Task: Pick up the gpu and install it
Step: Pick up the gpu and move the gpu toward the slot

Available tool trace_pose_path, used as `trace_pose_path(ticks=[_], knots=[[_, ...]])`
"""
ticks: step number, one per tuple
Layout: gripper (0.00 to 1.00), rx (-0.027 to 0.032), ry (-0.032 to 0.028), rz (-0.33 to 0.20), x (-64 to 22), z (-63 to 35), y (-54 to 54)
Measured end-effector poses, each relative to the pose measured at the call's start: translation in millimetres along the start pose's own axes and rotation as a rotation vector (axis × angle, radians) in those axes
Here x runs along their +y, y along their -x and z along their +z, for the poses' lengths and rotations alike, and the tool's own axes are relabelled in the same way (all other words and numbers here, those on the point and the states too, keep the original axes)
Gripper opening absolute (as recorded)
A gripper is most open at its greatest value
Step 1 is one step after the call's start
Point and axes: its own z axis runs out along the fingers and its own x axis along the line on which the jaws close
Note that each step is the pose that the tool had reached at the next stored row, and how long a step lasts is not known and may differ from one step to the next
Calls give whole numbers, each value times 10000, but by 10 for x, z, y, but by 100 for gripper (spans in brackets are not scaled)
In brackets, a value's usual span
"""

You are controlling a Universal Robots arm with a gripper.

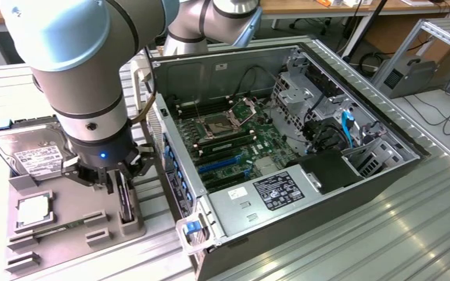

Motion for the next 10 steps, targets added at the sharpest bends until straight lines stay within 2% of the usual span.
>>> trace_pose_path(ticks=[10], knots=[[39, 3, 1, -54, 3, 8, 31]])
